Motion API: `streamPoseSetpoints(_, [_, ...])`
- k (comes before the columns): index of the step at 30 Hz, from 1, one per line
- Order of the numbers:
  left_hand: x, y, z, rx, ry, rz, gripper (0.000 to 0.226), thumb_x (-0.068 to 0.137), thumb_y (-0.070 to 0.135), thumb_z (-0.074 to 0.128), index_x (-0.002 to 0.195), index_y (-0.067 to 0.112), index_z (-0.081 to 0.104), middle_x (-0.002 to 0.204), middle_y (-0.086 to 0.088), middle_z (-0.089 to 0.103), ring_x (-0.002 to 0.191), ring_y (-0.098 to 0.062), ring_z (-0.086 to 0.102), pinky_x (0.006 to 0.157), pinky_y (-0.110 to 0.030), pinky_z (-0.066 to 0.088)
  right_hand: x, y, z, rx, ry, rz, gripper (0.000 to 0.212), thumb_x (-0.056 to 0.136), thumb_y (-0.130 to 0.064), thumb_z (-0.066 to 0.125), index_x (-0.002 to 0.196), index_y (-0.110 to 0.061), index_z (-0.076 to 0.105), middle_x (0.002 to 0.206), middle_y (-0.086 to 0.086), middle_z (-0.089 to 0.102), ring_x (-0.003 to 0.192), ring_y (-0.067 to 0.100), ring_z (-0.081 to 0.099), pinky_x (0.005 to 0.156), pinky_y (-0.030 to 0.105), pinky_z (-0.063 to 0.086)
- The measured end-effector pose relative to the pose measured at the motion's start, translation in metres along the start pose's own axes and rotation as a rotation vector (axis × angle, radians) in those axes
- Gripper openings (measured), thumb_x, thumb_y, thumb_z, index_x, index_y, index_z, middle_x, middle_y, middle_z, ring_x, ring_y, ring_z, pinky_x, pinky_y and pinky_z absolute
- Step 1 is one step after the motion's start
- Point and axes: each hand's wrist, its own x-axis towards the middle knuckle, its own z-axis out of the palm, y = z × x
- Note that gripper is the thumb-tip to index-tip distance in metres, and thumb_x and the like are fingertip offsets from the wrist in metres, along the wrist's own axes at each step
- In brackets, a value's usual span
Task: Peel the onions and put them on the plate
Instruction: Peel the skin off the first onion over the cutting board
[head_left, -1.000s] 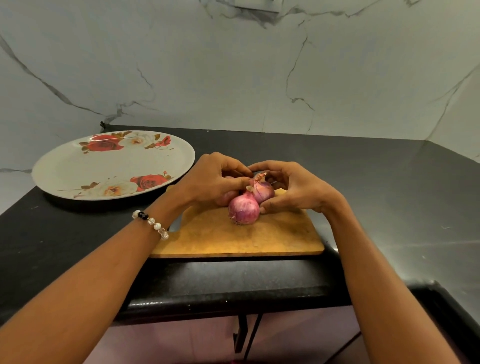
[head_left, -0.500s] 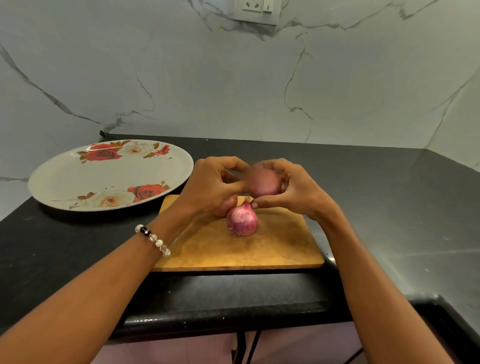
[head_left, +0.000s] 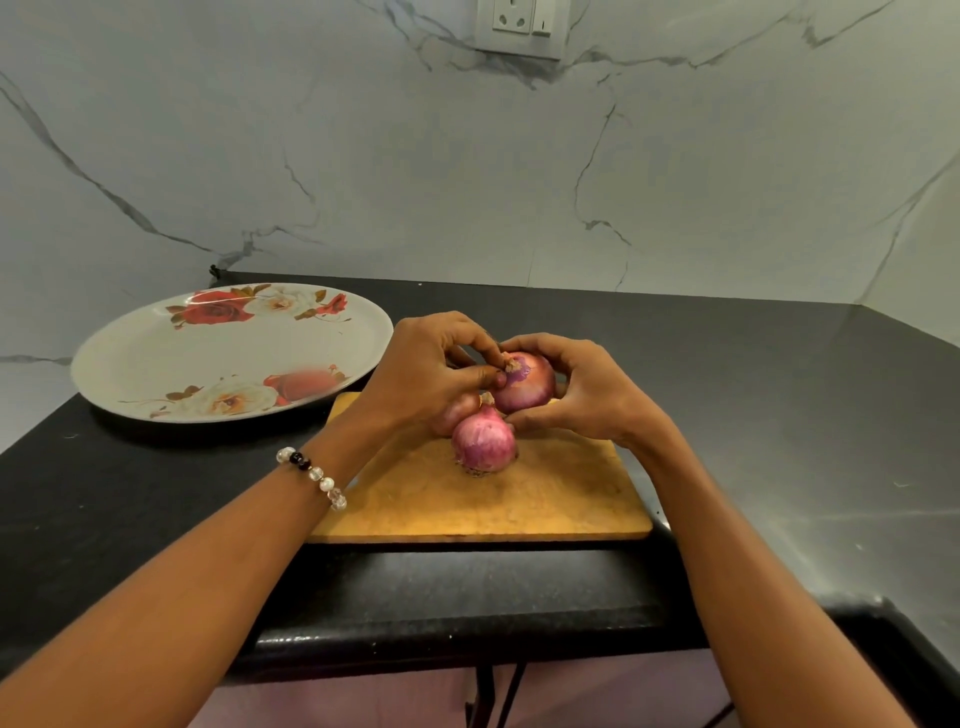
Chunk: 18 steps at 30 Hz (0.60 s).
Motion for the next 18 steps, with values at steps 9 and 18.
streamPoseSetpoints(9, [0.0001,-0.0017,0.0084,0.079,-0.039,-0.013,0.009,0.088,0.014,0.064,0.092,0.021,0.06,0.105,0.005,0.049,0.094,-0.009,0.052,0.073,-0.012,0.046,0.0002,-0.0017,-0.0017,0.079,0.028,-0.003,0.078,0.06,-0.035,0.087,0.13,-0.014,0.058,0.121,0.0,0.063,0.113,0.018,0.061,0.092,0.031,0.057])
streamPoseSetpoints(18, [0.0033,0.0,0.002,0.046,-0.068,-0.073,0.016,0.092,0.006,0.056,0.089,0.021,0.054,0.113,-0.001,0.051,0.108,-0.016,0.041,0.083,-0.023,0.04,0.0011,-0.0019,-0.0028,0.139,0.07,0.019,0.072,0.059,-0.033,0.086,0.124,-0.022,0.057,0.121,-0.003,0.061,0.114,0.02,0.061,0.091,0.031,0.058])
